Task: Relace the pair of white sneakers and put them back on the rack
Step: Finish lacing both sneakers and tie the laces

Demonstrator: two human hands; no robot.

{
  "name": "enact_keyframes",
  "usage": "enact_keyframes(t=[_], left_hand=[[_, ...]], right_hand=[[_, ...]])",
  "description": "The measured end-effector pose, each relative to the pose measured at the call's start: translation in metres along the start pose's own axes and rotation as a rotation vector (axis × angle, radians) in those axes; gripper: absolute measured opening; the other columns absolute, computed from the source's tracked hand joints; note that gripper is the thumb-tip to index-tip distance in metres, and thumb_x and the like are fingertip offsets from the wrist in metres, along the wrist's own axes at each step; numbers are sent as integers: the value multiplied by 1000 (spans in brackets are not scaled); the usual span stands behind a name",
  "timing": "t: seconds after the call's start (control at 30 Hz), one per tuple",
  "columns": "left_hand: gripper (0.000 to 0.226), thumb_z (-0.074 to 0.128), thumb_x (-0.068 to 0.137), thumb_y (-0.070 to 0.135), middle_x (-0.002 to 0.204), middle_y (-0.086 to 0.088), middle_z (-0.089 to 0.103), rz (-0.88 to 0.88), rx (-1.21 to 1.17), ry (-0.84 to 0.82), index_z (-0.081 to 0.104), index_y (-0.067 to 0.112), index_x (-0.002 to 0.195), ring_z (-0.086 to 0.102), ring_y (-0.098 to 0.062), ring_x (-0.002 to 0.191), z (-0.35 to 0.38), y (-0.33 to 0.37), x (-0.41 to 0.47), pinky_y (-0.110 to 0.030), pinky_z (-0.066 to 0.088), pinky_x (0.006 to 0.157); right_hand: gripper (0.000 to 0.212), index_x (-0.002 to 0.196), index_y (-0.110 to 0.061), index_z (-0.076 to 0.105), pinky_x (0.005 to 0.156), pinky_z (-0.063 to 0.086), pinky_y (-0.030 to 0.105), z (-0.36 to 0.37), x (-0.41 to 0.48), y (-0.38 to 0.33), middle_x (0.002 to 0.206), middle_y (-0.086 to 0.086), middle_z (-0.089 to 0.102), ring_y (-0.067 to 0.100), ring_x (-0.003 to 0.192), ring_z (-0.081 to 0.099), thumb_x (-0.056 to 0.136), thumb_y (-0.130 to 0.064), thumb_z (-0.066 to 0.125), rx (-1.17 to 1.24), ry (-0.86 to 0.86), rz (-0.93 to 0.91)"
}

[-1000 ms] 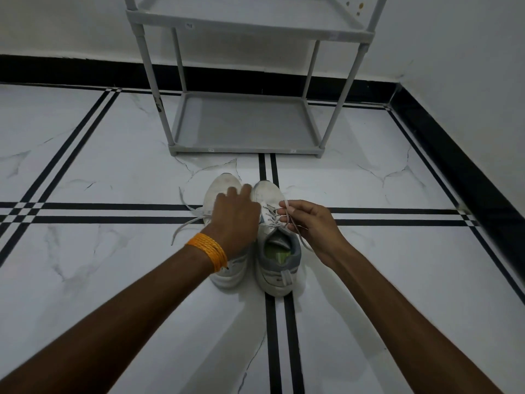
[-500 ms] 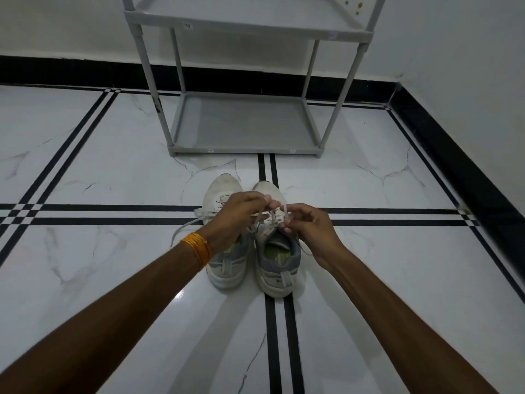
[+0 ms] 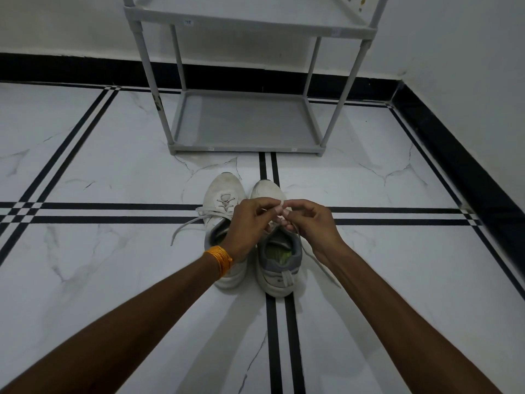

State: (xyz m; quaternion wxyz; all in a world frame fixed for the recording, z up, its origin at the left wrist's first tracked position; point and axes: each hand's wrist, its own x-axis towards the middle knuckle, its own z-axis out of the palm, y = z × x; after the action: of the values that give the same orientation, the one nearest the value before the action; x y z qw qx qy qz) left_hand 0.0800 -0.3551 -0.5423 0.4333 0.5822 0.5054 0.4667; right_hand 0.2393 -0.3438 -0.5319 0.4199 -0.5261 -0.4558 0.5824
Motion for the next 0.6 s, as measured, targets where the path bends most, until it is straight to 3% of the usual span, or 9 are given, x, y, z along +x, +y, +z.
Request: enact_keyframes(t=[0.17,0.37,0.6], left_hand=[[20,63,93,12,101,-9,75,-43,-18,6,73,6,110,74,-22,83,-2,-1,4,-31,61,67],[19,70,86,6,95,-7,77,-71,4,7,76,4,104,72,-6,79,-5,-3,8,-16,56,69],[23,63,93,14,103,-5,76,-45,85,-11,72,10,114,70,-7,89,-1,-5,4,-16,55,80]], right_hand=[[27,111,-4,71,73,59,25,-4,1,-3,97,20,73,20,81,73,85,3,68,-6,-21,-1],[25,105,1,68,68,59,24,-2,1,-4,88,19,72,21,76,73,81,8,70,3,-14,23],[22,102,4,66,69,59,26,-2,2,-1,93,23,72,25,80,72,80,6,72,10,30,32]])
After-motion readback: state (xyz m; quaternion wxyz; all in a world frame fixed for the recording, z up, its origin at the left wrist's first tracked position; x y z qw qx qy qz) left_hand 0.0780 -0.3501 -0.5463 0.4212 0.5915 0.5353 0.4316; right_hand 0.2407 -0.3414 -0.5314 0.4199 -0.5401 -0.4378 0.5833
